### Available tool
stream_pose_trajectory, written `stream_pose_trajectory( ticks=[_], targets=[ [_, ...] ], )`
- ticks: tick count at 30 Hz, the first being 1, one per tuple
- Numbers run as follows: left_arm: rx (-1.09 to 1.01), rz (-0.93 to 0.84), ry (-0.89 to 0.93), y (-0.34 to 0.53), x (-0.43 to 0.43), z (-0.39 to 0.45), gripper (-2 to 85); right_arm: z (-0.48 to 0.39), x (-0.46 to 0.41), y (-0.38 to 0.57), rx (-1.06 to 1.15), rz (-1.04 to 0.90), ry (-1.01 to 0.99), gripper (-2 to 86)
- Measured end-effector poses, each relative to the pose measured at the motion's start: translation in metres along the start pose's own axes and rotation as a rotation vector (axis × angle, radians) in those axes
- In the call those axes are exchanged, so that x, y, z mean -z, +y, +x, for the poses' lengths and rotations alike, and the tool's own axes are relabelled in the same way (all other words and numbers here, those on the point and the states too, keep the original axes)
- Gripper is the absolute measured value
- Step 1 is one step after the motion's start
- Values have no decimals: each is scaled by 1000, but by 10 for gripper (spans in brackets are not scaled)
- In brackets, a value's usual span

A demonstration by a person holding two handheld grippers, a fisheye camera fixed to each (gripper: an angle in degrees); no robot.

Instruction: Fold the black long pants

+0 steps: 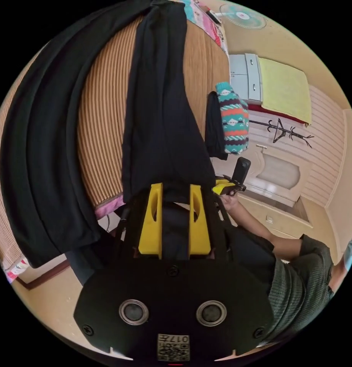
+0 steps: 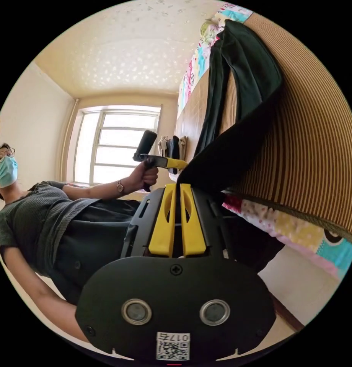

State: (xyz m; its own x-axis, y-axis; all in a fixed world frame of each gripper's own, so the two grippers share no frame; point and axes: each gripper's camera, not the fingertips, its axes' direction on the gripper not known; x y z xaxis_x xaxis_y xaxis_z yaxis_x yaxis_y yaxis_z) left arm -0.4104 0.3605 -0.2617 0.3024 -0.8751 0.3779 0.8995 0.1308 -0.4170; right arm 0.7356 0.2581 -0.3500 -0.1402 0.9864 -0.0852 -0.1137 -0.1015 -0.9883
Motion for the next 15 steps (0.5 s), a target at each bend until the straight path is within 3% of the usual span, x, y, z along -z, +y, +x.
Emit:
stream_pose_trajectory(
  ticks=[6, 9, 15],
  targets=[
    [9, -65, -181, -19, -20, 18, 159, -23, -49, -49, 162, -226, 14, 22],
    [14, -95, -232, -13, -24, 5, 80, -26, -79, -59, 194, -333, 12, 22],
    [25, -57, -121, 25, -34, -29, 30, 20, -107, -56, 98, -520, -55, 20]
  ],
)
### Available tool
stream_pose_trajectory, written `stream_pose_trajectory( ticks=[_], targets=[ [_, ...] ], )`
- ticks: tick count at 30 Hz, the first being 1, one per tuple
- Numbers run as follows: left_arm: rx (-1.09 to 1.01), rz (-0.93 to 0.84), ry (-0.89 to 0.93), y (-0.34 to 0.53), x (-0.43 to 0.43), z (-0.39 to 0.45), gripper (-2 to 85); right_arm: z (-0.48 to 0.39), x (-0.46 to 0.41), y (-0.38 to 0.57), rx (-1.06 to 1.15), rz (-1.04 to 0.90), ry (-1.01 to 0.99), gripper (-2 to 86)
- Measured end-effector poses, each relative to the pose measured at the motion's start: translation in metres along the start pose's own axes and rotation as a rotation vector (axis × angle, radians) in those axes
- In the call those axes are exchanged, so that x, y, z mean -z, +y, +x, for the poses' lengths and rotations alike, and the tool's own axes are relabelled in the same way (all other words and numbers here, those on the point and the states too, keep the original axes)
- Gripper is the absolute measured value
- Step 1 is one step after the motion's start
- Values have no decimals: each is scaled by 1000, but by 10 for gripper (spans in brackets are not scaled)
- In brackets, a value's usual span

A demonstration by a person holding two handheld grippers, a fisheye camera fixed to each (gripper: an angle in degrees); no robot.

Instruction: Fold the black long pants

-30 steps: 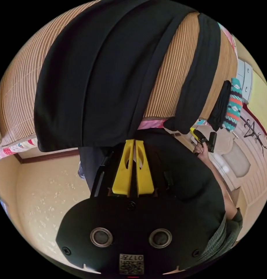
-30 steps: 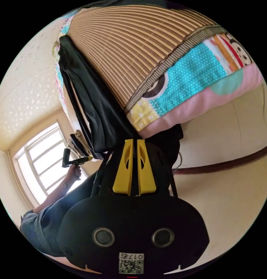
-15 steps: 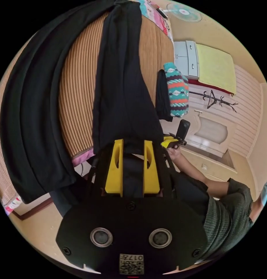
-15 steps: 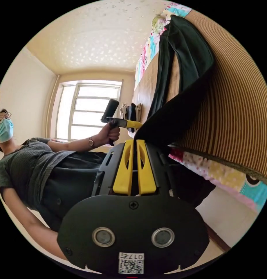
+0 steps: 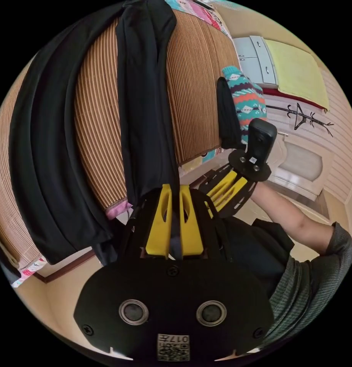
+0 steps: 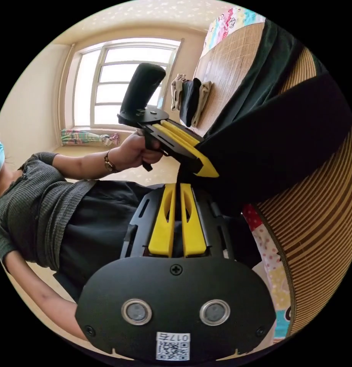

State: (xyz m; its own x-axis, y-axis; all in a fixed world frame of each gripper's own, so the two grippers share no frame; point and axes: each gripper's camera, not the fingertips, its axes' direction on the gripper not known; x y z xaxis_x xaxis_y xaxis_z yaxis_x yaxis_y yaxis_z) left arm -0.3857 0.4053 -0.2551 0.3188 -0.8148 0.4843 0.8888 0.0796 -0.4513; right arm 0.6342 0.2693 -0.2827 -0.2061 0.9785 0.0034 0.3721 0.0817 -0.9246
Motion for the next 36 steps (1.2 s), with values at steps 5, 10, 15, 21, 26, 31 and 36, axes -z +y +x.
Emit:
stream_pose_trajectory(
  ticks=[5, 10, 15, 21, 26, 31, 36],
  targets=[
    [65, 84, 29, 18, 7, -29, 18, 58, 39, 1, -144, -93, 128, 14],
    [131, 122, 83, 25, 15, -49, 12, 103, 142, -34, -309, 234, 249, 31],
    [138, 119, 76, 23, 10, -52, 12, 157, 255, -75, -391, 720, 149, 65],
    [151, 124, 87, 28, -6, -55, 10, 208, 356, -148, -540, 922, 314, 88],
    [187, 171, 121, 37, -5, -57, 10, 256, 403, -198, -575, 1035, 321, 96],
    [226, 223, 200, 52, 2, -60, 9, 295, 416, -234, -594, 1091, 341, 100],
    [236, 249, 257, 65, 6, -58, 8, 324, 422, -254, -564, 1185, 299, 92]
  ],
)
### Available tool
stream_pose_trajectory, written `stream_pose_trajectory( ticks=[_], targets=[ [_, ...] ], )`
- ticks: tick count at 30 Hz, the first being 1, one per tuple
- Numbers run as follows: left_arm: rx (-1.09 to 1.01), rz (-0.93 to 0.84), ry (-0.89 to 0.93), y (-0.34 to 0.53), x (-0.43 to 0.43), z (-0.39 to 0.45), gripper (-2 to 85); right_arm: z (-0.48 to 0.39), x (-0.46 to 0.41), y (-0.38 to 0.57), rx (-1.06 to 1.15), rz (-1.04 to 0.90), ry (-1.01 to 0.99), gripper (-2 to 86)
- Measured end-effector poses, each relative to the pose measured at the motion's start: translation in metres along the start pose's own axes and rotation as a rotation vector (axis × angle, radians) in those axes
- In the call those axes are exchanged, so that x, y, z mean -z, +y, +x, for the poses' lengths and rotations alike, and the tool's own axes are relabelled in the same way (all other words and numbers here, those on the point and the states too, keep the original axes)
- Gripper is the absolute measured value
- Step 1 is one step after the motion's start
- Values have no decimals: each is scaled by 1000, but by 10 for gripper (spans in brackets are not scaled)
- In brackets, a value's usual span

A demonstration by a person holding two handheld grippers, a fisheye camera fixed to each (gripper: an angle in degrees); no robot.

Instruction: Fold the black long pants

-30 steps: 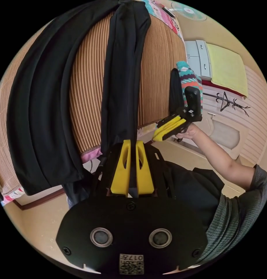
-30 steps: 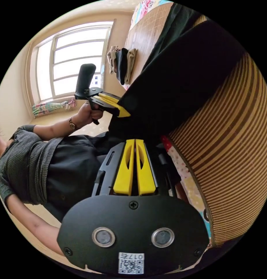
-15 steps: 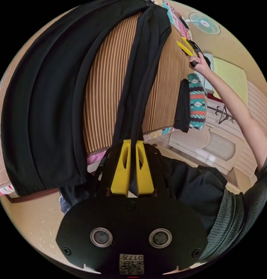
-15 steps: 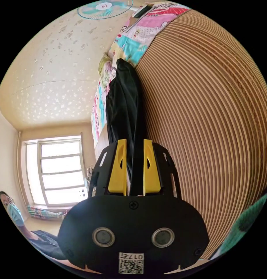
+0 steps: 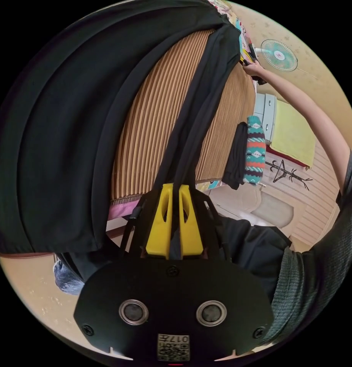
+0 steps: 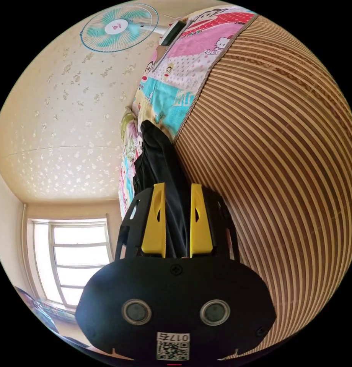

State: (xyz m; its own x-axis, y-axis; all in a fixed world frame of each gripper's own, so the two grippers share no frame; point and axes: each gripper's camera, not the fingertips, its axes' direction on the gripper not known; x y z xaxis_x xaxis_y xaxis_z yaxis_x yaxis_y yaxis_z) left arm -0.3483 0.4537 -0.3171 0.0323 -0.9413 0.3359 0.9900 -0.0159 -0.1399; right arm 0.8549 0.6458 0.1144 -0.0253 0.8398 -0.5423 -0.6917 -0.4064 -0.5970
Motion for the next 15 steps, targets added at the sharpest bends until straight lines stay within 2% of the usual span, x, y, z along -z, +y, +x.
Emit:
stream_pose_trajectory(
  ticks=[3, 6, 10, 11, 15],
  targets=[
    [1, -5, 54, 5, 8, 5, 6, 5, -10, -9, -22, 12, 11, 75],
    [-126, -49, 287, 15, 21, 20, 1, -17, -11, -6, 163, 5, -46, 55],
    [-216, -31, 541, 53, 66, 28, -2, -48, -19, 5, 304, -20, -341, 48],
    [-211, -18, 557, 59, 75, 26, -2, -59, -28, 9, 321, -42, -406, 48],
    [-118, 147, 537, 94, 149, -8, -1, -105, -76, 29, 378, -108, -447, 47]
  ],
)
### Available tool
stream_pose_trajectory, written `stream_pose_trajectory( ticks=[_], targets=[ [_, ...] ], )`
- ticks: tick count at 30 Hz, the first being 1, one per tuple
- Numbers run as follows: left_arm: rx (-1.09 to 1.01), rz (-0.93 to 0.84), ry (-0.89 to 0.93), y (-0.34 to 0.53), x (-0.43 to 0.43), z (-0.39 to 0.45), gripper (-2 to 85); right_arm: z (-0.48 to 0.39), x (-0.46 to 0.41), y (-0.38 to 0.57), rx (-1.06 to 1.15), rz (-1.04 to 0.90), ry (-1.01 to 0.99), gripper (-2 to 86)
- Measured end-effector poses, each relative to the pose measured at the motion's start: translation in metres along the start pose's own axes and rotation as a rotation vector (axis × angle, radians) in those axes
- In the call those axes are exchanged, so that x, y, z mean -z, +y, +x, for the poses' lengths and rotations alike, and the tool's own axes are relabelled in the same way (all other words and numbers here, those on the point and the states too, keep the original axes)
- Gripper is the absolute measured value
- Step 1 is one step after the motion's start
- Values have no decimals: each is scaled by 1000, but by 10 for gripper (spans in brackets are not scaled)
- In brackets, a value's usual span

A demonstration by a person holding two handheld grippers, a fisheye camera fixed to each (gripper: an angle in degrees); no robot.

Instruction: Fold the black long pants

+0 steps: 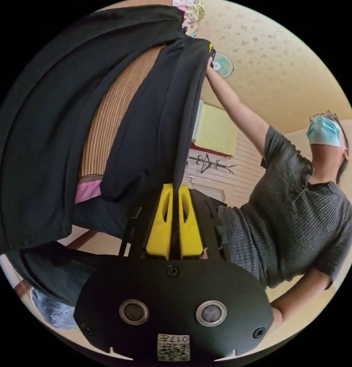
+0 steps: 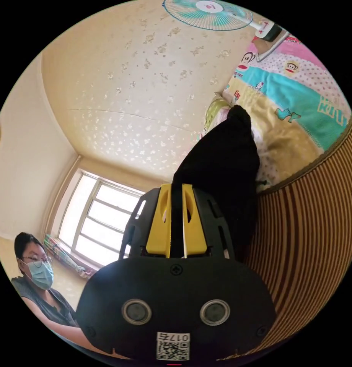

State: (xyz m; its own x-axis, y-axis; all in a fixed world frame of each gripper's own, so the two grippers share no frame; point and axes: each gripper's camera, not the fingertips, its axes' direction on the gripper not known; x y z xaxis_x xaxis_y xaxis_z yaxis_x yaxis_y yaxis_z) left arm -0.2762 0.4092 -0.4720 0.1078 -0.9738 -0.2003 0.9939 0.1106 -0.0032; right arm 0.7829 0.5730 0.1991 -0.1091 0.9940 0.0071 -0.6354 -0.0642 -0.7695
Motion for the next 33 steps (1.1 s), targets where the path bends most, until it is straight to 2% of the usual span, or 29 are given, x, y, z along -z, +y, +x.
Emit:
stream_pose_trajectory(
  ticks=[2, 6, 9, 12, 14, 16, 18, 20, 22, 26, 28, 30, 33],
  targets=[
    [13, 79, -66, 8, 38, 0, 0, -5, -56, 9, -22, -51, -14, 41],
    [115, 195, -343, 22, 109, -17, 8, -5, -117, 40, -77, -77, 43, 26],
    [137, 152, -498, 18, 122, -28, 17, -9, -129, 78, -77, -123, -30, 24],
    [103, 66, -532, 8, 110, -28, 21, -20, -120, 138, 28, -376, 28, 25],
    [76, 17, -564, 3, 102, -20, 21, -25, -93, 212, 103, -615, 147, 30],
    [46, -40, -599, -1, 96, -7, 19, -23, -65, 281, 121, -776, 254, 35],
    [40, -81, -617, -4, 92, 0, 18, -17, -35, 360, 90, -904, 341, 44],
    [42, -124, -632, -7, 89, 7, 16, -7, 1, 472, -58, -1008, 421, 64],
    [49, -197, -657, -12, 83, 17, 14, -12, 25, 539, -159, -962, 427, 73],
    [40, -331, -701, -20, 71, 31, 13, -29, 62, 636, -416, -700, 411, 77],
    [21, -416, -733, -26, 62, 42, 11, -39, 70, 658, -445, -567, 441, 73],
    [-33, -457, -761, -26, 56, 58, 9, -42, 73, 669, -502, -530, 514, 59],
    [-181, -542, -652, -16, 49, 98, 5, -63, 77, 671, -498, -468, 571, 38]
  ],
)
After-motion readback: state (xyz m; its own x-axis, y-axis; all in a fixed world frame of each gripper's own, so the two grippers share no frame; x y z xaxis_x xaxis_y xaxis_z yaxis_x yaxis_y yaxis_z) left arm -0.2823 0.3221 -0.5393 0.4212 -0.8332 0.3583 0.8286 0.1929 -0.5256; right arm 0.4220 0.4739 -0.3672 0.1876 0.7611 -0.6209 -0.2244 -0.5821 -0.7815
